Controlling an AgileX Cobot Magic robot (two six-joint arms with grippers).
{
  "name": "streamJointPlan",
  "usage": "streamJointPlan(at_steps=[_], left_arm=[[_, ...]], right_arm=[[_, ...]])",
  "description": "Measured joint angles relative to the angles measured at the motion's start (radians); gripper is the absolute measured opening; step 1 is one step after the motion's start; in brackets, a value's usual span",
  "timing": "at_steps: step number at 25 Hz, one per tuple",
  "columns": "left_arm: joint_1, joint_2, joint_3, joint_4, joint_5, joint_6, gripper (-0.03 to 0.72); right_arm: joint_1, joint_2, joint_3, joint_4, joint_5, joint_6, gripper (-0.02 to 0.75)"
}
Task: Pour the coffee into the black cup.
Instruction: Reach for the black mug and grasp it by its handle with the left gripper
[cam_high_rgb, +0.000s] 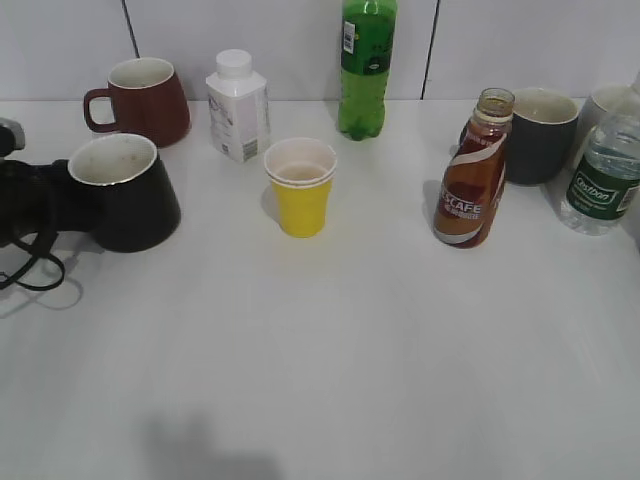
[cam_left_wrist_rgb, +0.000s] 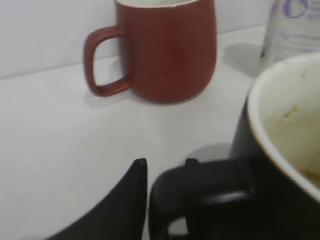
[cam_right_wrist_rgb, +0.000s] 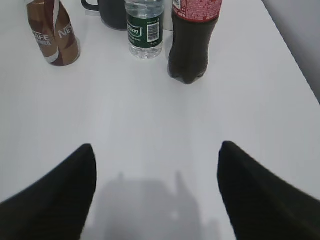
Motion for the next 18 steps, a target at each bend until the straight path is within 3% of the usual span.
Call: streamJointPlan(at_steps=[5, 18], left_arm=[[0.000, 0.018, -0.014, 0.020, -0.023, -0.005, 0.071], [0.000, 0.016, -0.009, 0.092, -0.132, -0.048, 0.048]], right_arm=[[0.000, 0.000, 0.000, 0.000, 0.000, 0.000, 0.588], [0.000, 0.000, 0.000, 0.000, 0.000, 0.000, 0.588]])
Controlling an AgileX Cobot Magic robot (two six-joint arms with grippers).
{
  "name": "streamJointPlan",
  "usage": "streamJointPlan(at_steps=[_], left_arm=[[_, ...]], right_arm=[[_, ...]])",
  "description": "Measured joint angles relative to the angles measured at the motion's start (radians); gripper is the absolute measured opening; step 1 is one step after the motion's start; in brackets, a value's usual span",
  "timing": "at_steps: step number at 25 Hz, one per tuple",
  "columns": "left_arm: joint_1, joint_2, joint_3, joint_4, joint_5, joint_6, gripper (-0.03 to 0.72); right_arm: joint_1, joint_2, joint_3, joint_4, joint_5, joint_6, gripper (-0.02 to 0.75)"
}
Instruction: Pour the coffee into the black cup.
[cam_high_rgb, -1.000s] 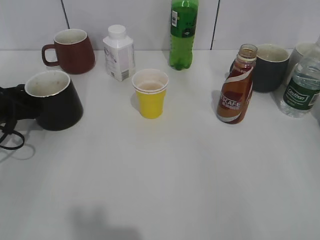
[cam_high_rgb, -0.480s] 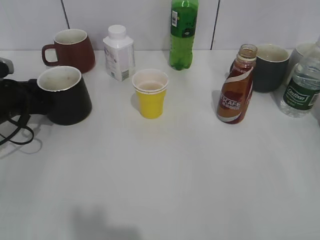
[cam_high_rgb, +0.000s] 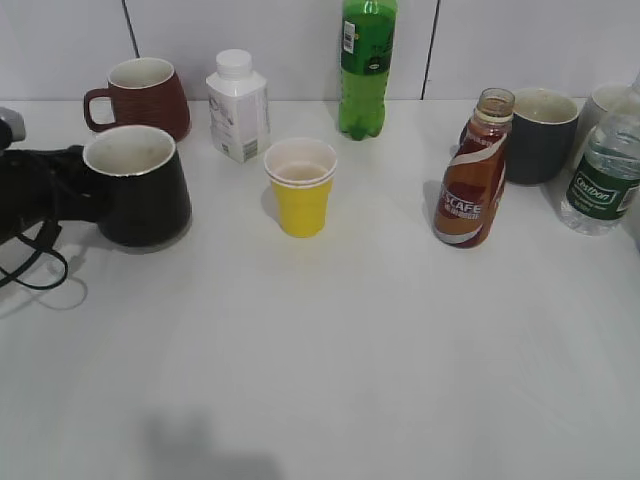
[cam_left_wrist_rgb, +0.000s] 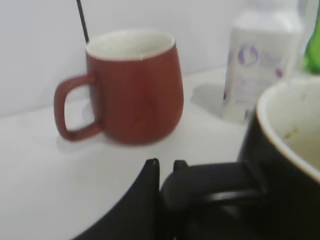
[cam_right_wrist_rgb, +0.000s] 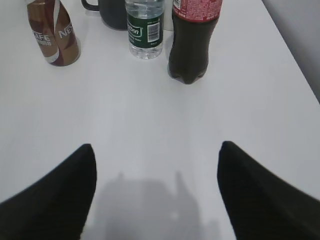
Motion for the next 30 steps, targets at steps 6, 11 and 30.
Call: streamJointPlan(at_steps=[6, 11, 30], left_arm=[[0.000, -0.060, 0.000, 0.096, -0.029, -0.085, 0.046], [0.000, -0.080, 0.000, 0.203, -0.067, -0.191, 0.046], [-0.141, -0.080, -0.113, 0.502, 0.025, -0.366, 0.045]], right_arm=[[0.000, 0.000, 0.000, 0.000, 0.000, 0.000, 0.588], [0.000, 0.000, 0.000, 0.000, 0.000, 0.000, 0.588], [0.000, 0.000, 0.000, 0.000, 0.000, 0.000, 0.588]])
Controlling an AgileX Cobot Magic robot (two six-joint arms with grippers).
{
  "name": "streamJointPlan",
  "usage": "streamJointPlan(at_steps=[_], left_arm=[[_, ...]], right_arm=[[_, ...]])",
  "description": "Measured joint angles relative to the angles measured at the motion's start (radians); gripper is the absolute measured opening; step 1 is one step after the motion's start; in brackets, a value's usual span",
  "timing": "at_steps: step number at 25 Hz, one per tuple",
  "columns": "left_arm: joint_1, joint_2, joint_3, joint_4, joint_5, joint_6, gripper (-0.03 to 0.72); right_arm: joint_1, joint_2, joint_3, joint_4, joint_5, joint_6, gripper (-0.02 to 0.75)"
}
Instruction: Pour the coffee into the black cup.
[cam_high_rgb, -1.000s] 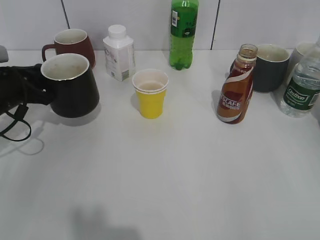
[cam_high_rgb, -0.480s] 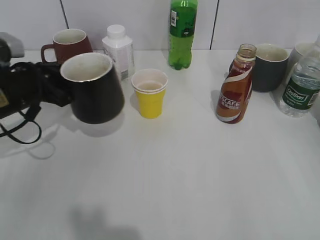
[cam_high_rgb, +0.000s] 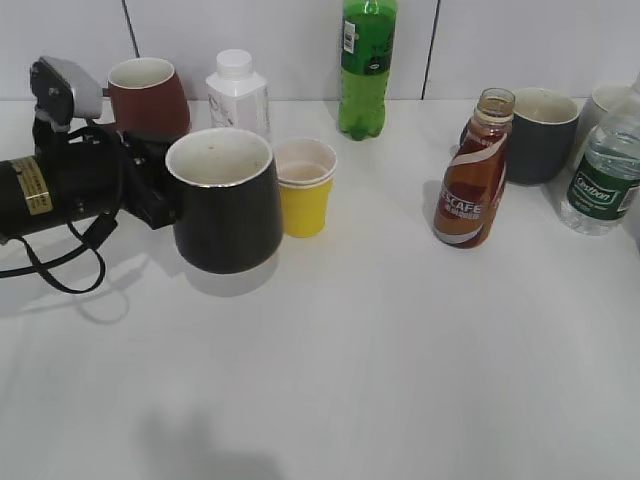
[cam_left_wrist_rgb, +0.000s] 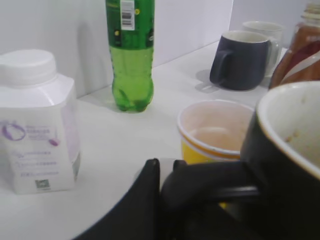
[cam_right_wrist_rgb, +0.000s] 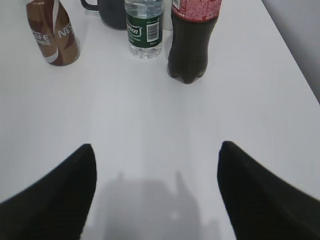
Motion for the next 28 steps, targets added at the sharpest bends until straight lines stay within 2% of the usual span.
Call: streamJointPlan(at_steps=[8, 11, 19, 24, 28], left_arm=[[0.000, 0.000, 0.000, -0.002, 0.012, 0.000, 0.043], [0.000, 0.000, 0.000, -0.002, 0.012, -0.001, 0.043], [0.000, 0.000, 0.000, -0.001, 0.012, -0.001, 0.043], [0.000, 0.000, 0.000, -0.001, 0.012, -0.001, 0.043], [0.000, 0.000, 0.000, -0.001, 0.012, -0.001, 0.043]], right_arm=[[0.000, 0.000, -0.002, 0.004, -0.004, 0.000, 0.588], [0.000, 0.020, -0.015, -0.010, -0.077, 0.000, 0.588], [0.000, 0.302, -0.011, -0.024, -0.676, 0.000, 0.588], [0.000, 0.570, 0.060, -0.022, -1.071, 0.000, 0.588], [0.010, 0.775, 0.135, -0.030, -1.312, 0.001, 0.588]])
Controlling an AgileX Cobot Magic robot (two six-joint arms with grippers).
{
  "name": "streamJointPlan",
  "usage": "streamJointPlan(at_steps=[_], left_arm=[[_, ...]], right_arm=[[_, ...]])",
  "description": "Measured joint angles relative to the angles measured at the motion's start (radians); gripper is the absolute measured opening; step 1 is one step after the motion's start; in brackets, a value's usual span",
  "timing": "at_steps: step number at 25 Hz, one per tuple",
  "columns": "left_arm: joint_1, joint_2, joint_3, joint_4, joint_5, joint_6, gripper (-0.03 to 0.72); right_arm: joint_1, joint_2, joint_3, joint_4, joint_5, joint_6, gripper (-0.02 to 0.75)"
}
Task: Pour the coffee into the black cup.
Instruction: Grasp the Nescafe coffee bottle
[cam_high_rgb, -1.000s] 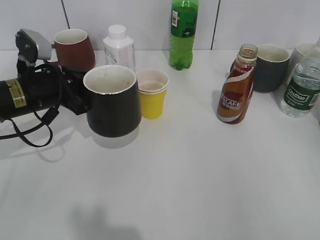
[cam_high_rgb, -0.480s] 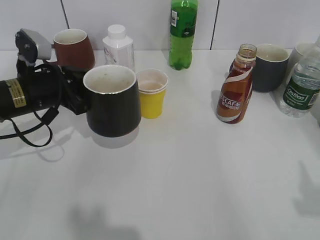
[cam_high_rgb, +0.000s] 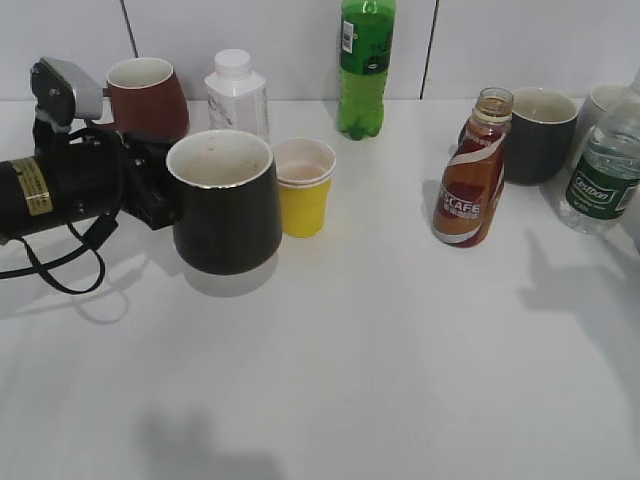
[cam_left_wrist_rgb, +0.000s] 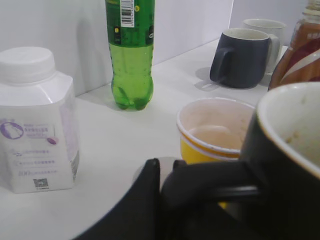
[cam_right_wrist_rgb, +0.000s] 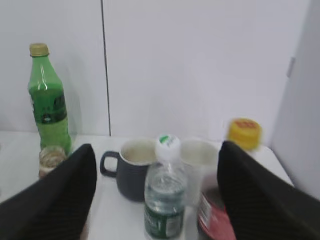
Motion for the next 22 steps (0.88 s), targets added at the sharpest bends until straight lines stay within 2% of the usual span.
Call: streamJointPlan(at_steps=[5, 11, 17, 22], left_arm=[[0.000, 0.000, 0.000, 0.000, 0.000, 0.000, 0.043], [0.000, 0.000, 0.000, 0.000, 0.000, 0.000, 0.043], [0.000, 0.000, 0.000, 0.000, 0.000, 0.000, 0.043], [0.000, 0.000, 0.000, 0.000, 0.000, 0.000, 0.043]], right_arm=[[0.071, 0.200, 0.038, -0.056, -0.161, 0.018, 0.588], [0.146, 0.371, 0.038, -0.072, -0.188, 0.028, 0.588], [0.153, 0.563, 0.038, -0.103, -0.299, 0.035, 0.638], [0.153, 0.739, 0.017, -0.176, -0.408, 0.081, 0.655]])
